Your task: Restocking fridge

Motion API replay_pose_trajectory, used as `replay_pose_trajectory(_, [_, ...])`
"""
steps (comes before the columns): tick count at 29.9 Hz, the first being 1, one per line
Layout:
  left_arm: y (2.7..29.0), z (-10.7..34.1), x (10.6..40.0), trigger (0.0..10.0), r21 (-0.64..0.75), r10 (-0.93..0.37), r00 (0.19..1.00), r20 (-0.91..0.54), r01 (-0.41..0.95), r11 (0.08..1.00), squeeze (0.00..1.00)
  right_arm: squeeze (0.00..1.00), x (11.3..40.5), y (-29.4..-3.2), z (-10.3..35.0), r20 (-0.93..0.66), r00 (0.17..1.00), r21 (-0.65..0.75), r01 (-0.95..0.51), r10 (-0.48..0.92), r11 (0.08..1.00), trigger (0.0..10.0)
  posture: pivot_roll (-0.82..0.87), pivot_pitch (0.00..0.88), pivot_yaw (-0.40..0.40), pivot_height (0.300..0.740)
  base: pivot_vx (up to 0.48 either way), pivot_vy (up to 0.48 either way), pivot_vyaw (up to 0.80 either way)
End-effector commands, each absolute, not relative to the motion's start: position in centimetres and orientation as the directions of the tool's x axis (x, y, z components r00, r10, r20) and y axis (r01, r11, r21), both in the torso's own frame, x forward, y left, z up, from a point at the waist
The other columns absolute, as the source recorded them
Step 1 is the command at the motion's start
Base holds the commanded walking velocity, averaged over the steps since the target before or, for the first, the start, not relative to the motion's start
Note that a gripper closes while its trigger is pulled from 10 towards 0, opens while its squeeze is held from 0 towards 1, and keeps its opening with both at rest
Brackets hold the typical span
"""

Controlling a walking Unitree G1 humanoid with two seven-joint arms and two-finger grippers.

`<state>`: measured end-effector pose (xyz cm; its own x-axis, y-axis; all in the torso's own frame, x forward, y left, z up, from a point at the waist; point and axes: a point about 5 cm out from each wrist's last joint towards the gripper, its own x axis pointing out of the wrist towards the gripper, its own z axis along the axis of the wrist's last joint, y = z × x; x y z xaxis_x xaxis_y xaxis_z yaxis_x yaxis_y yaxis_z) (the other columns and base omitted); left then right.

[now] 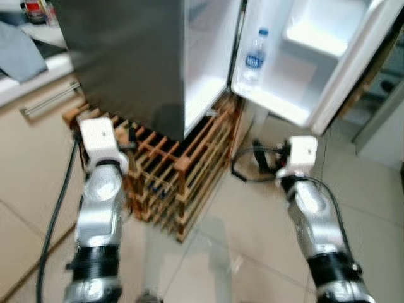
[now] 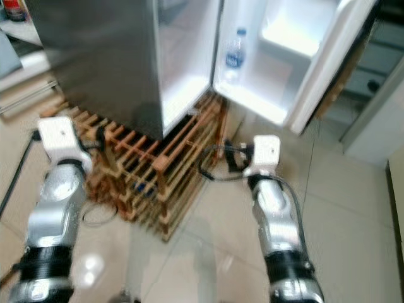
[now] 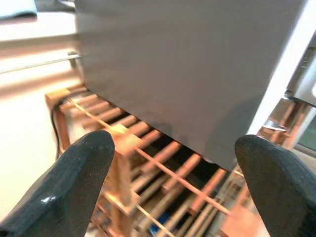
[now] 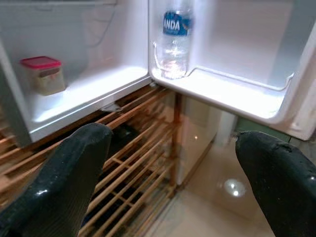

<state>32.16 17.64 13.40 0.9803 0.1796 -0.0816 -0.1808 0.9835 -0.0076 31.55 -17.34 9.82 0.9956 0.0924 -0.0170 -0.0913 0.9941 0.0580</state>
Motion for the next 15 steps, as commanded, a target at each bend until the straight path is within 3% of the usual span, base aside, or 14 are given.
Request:
replay_pose_trajectory(1, [17.5,13.4,32.2,10.0,0.014,0.188,0.979,-0.081,-0.188,0.982,0.00,0.00,31.7,-16.8,10.4,0.010,0.994,0.053,-0.113,0.113,0.992,10.0,-0.06,0.000,-0.035,0.740,0.000,0.000,0.47])
replay_pose_trajectory(6, [17.2,13.2,32.1,10.0,-0.012,0.182,0.980,-0.076,-0.183,0.983,0.00,0.00,31.6,-16.7,10.4,0.018,0.995,0.037,-0.103,0.102,0.994,10.0,-0.06,0.000,-0.037,0.740,0.000,0.000,0.46])
replay_pose_trajectory(9, [17.4,13.3,32.3,10.0,-0.009,0.178,0.982,-0.056,-0.178,0.984,0.00,0.00,31.5,-15.6,10.2,0.007,0.989,0.015,-0.146,0.146,0.989,10.0,-0.06,0.000,-0.038,0.740,0.000,0.000,0.00])
replay_pose_trajectory(12, [17.7,13.4,32.4,10.0,-0.002,0.173,0.983,-0.054,-0.173,0.985,0.00,0.00,31.4,-14.8,10.2,0.013,0.985,0.019,-0.175,0.174,0.984,10.0,-0.06,0.000,-0.035,0.740,0.000,0.000,0.67])
replay_pose_trajectory(15, [18.0,13.2,32.5,10.0,-0.015,0.172,0.983,-0.066,-0.174,0.985,0.00,0.00,31.5,-14.2,10.2,0.015,0.984,0.036,-0.179,0.178,0.983,10.0,-0.06,0.000,-0.028,0.740,0.399,0.167,0.58])
